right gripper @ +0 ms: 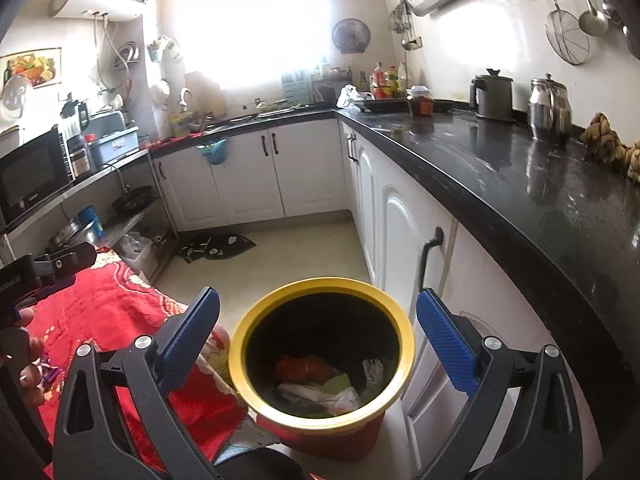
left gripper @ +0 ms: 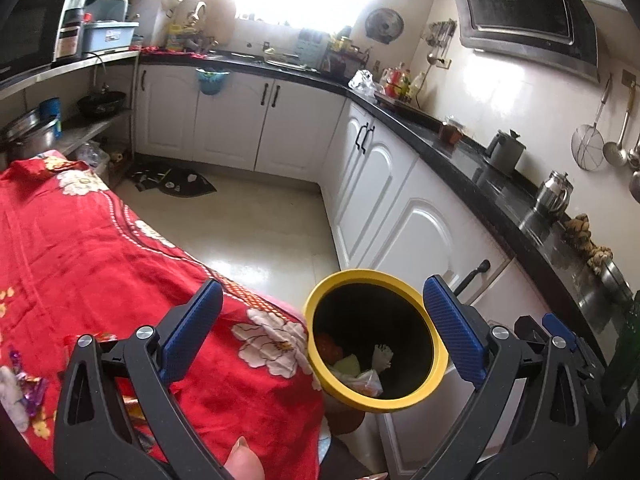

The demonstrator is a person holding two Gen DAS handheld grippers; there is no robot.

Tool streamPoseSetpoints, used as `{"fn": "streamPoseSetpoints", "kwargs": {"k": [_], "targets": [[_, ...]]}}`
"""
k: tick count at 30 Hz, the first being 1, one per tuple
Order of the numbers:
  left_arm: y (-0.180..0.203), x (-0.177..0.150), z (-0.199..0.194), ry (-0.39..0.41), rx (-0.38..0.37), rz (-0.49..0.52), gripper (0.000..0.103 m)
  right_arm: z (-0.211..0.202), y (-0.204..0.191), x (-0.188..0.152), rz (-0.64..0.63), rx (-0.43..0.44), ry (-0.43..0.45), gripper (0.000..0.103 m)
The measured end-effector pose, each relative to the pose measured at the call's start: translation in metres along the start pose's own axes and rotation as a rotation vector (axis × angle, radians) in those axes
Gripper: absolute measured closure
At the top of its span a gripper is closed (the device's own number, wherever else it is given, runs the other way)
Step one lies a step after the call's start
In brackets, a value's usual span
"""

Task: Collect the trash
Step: 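Move both open grippers back toward the snack wrappers on the cloth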

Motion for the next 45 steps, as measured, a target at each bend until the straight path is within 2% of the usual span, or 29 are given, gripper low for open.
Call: {"fn": "streamPoseSetpoints", "kwargs": {"k": [11, 27, 37, 45], "targets": [[-0.025, 0.004, -0.043, 0.060, 0.051, -0.018, 0.011, -0.018, -0.036, 0.005, -0.045, 0.065, 0.025, 0.007], [-0.081, 0.000, -0.108, 0.130, 0.152, -0.084, 0.011, -0.040, -0.106, 0.001, -0.130, 0.184, 0.040, 0.007], [-0.130, -0.012, -0.153, 0.154, 0.268, -0.135, 0.011, -0.050, -0.160, -0.016, -0.201, 0.298, 0.004, 0.007], [-0.178, -0.030, -0.184, 0.141, 0.364, -0.209, 0.011, -0.048, -0.208, -0.042, -0.267, 0.425, -0.086, 0.007]]}}
Point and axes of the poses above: each gripper's, at about its wrist camera, not at the fingertips, and z roughly the way its jaws point, y to its right, x to its top, the point moved 4 cm from there along z, roughly the way its jaws point, and after that the axes turned 14 degrees about -x, right-handed, at the moved point
